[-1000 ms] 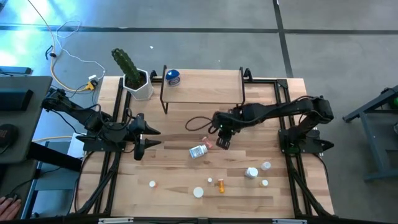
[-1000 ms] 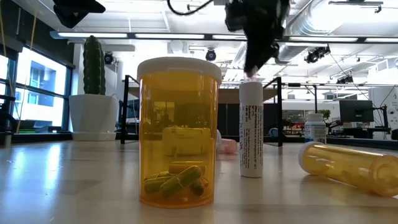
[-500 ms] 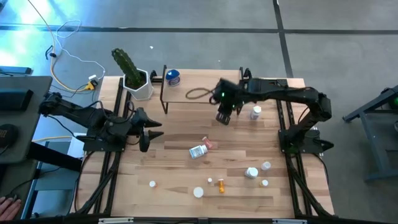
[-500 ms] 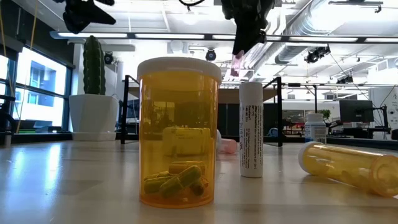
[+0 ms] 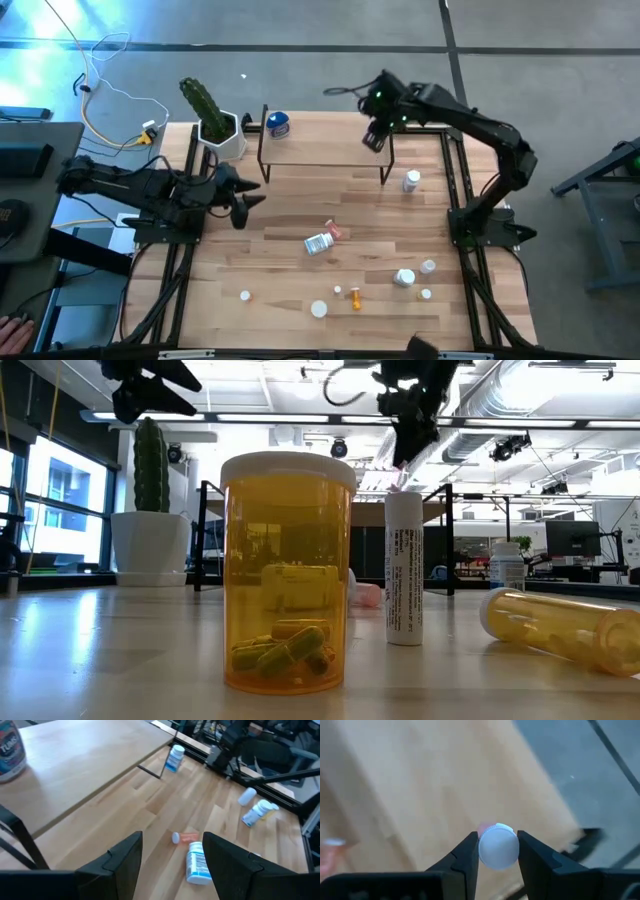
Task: Pick and place medicine bottles onto shelf by color
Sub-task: Put the right pink pill bottle on the shelf
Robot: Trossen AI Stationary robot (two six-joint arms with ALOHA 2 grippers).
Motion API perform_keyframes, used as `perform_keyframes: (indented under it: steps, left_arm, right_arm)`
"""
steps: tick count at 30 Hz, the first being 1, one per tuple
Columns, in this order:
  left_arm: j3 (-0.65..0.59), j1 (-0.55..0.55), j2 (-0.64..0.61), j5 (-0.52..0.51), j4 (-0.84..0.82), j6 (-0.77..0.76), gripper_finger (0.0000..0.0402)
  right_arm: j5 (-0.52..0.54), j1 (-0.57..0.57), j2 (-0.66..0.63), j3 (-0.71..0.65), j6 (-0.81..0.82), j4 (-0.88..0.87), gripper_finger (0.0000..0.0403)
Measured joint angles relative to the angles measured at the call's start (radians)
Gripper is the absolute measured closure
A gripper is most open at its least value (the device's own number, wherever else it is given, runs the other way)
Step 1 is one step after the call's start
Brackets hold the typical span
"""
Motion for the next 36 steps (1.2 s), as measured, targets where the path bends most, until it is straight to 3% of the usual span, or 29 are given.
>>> perform_keyframes:
  steps: [7,14,21,27,36]
  left_arm:
    - [0.000,0.038,0.000,0.001,0.000,0.000,0.0204]
    - [0.000,0.067,0.000,0.001,0.000,-0.001,0.0204]
    - [0.000,0.073,0.000,0.002,0.000,-0.004,0.0204]
    - [0.000,0.073,0.000,0.002,0.000,-0.027,0.0204]
    - [0.000,0.073,0.000,0.002,0.000,-0.029,0.0204]
  right_arm:
    - [-0.001,-0.145,0.000,0.000,-0.030,0.037,0.0302]
    - [-0.004,-0.209,0.001,0.083,-0.059,0.046,0.0302]
    - [-0.022,-0.215,0.044,0.170,-0.055,-0.006,0.0302]
    - [-0.026,-0.196,0.098,0.176,-0.055,-0.116,0.0302]
    - [-0.026,-0.144,0.151,0.176,-0.066,-0.130,0.0302]
